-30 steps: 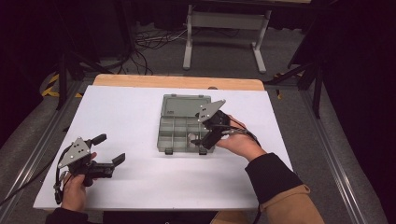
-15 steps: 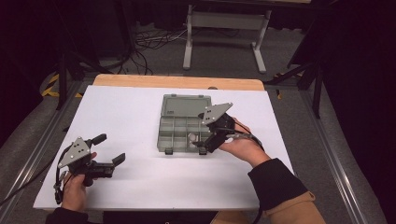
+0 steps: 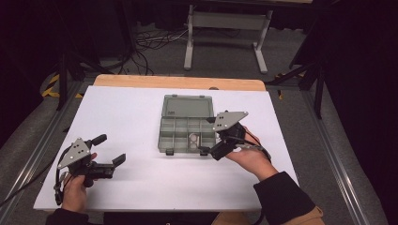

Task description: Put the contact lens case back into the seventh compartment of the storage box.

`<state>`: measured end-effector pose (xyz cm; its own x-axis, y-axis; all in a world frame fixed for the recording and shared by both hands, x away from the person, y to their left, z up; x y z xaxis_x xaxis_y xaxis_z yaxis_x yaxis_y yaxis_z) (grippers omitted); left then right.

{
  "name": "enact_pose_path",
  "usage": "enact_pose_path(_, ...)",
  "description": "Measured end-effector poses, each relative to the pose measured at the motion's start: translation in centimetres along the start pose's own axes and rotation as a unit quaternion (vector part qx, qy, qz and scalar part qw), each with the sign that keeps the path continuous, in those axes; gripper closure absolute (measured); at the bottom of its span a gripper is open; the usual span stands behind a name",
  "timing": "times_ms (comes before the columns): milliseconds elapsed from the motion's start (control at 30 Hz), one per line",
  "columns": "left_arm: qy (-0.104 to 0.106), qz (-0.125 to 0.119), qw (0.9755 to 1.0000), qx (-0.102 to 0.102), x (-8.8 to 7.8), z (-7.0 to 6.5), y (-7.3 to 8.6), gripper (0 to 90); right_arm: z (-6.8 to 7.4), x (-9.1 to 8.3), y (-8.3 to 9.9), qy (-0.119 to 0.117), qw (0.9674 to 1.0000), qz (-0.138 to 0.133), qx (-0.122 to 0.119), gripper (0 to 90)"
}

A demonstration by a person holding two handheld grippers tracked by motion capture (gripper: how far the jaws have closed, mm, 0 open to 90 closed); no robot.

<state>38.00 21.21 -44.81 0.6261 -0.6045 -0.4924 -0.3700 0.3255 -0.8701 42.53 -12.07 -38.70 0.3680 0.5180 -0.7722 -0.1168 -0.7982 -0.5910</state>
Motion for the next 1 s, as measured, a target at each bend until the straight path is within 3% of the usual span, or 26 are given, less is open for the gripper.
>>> enact_pose_path(433,0.001,-0.006,1.0,0.001,-0.1,0.0,-0.1,1.1,1.0,-1.1,2.2,0.01,0.9987,-0.029,0.041,4.0)
enact_pose_path(767,0.001,-0.005,1.0,0.003,-0.1,0.0,0.0,1.1,1.8,-1.6,4.2,0.019,0.9952,-0.061,0.074,3.8)
enact_pose_path(1000,0.001,-0.005,1.0,0.004,-0.1,-0.1,0.0,1.0,2.3,-1.4,5.7,0.023,0.9932,-0.069,0.09,3.6)
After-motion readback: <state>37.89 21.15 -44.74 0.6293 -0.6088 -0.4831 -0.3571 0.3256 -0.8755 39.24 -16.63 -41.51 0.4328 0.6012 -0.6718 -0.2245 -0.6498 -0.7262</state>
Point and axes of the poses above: each handheld gripper's, and its own axes: x roughly forward along the jaws, y roughly out of its underside, z roughly to its left, the point moved 7 cm from there along x, roughly forward along the jaws, and after that the axes turned 15 degrees about z, right-handed, at the moved point
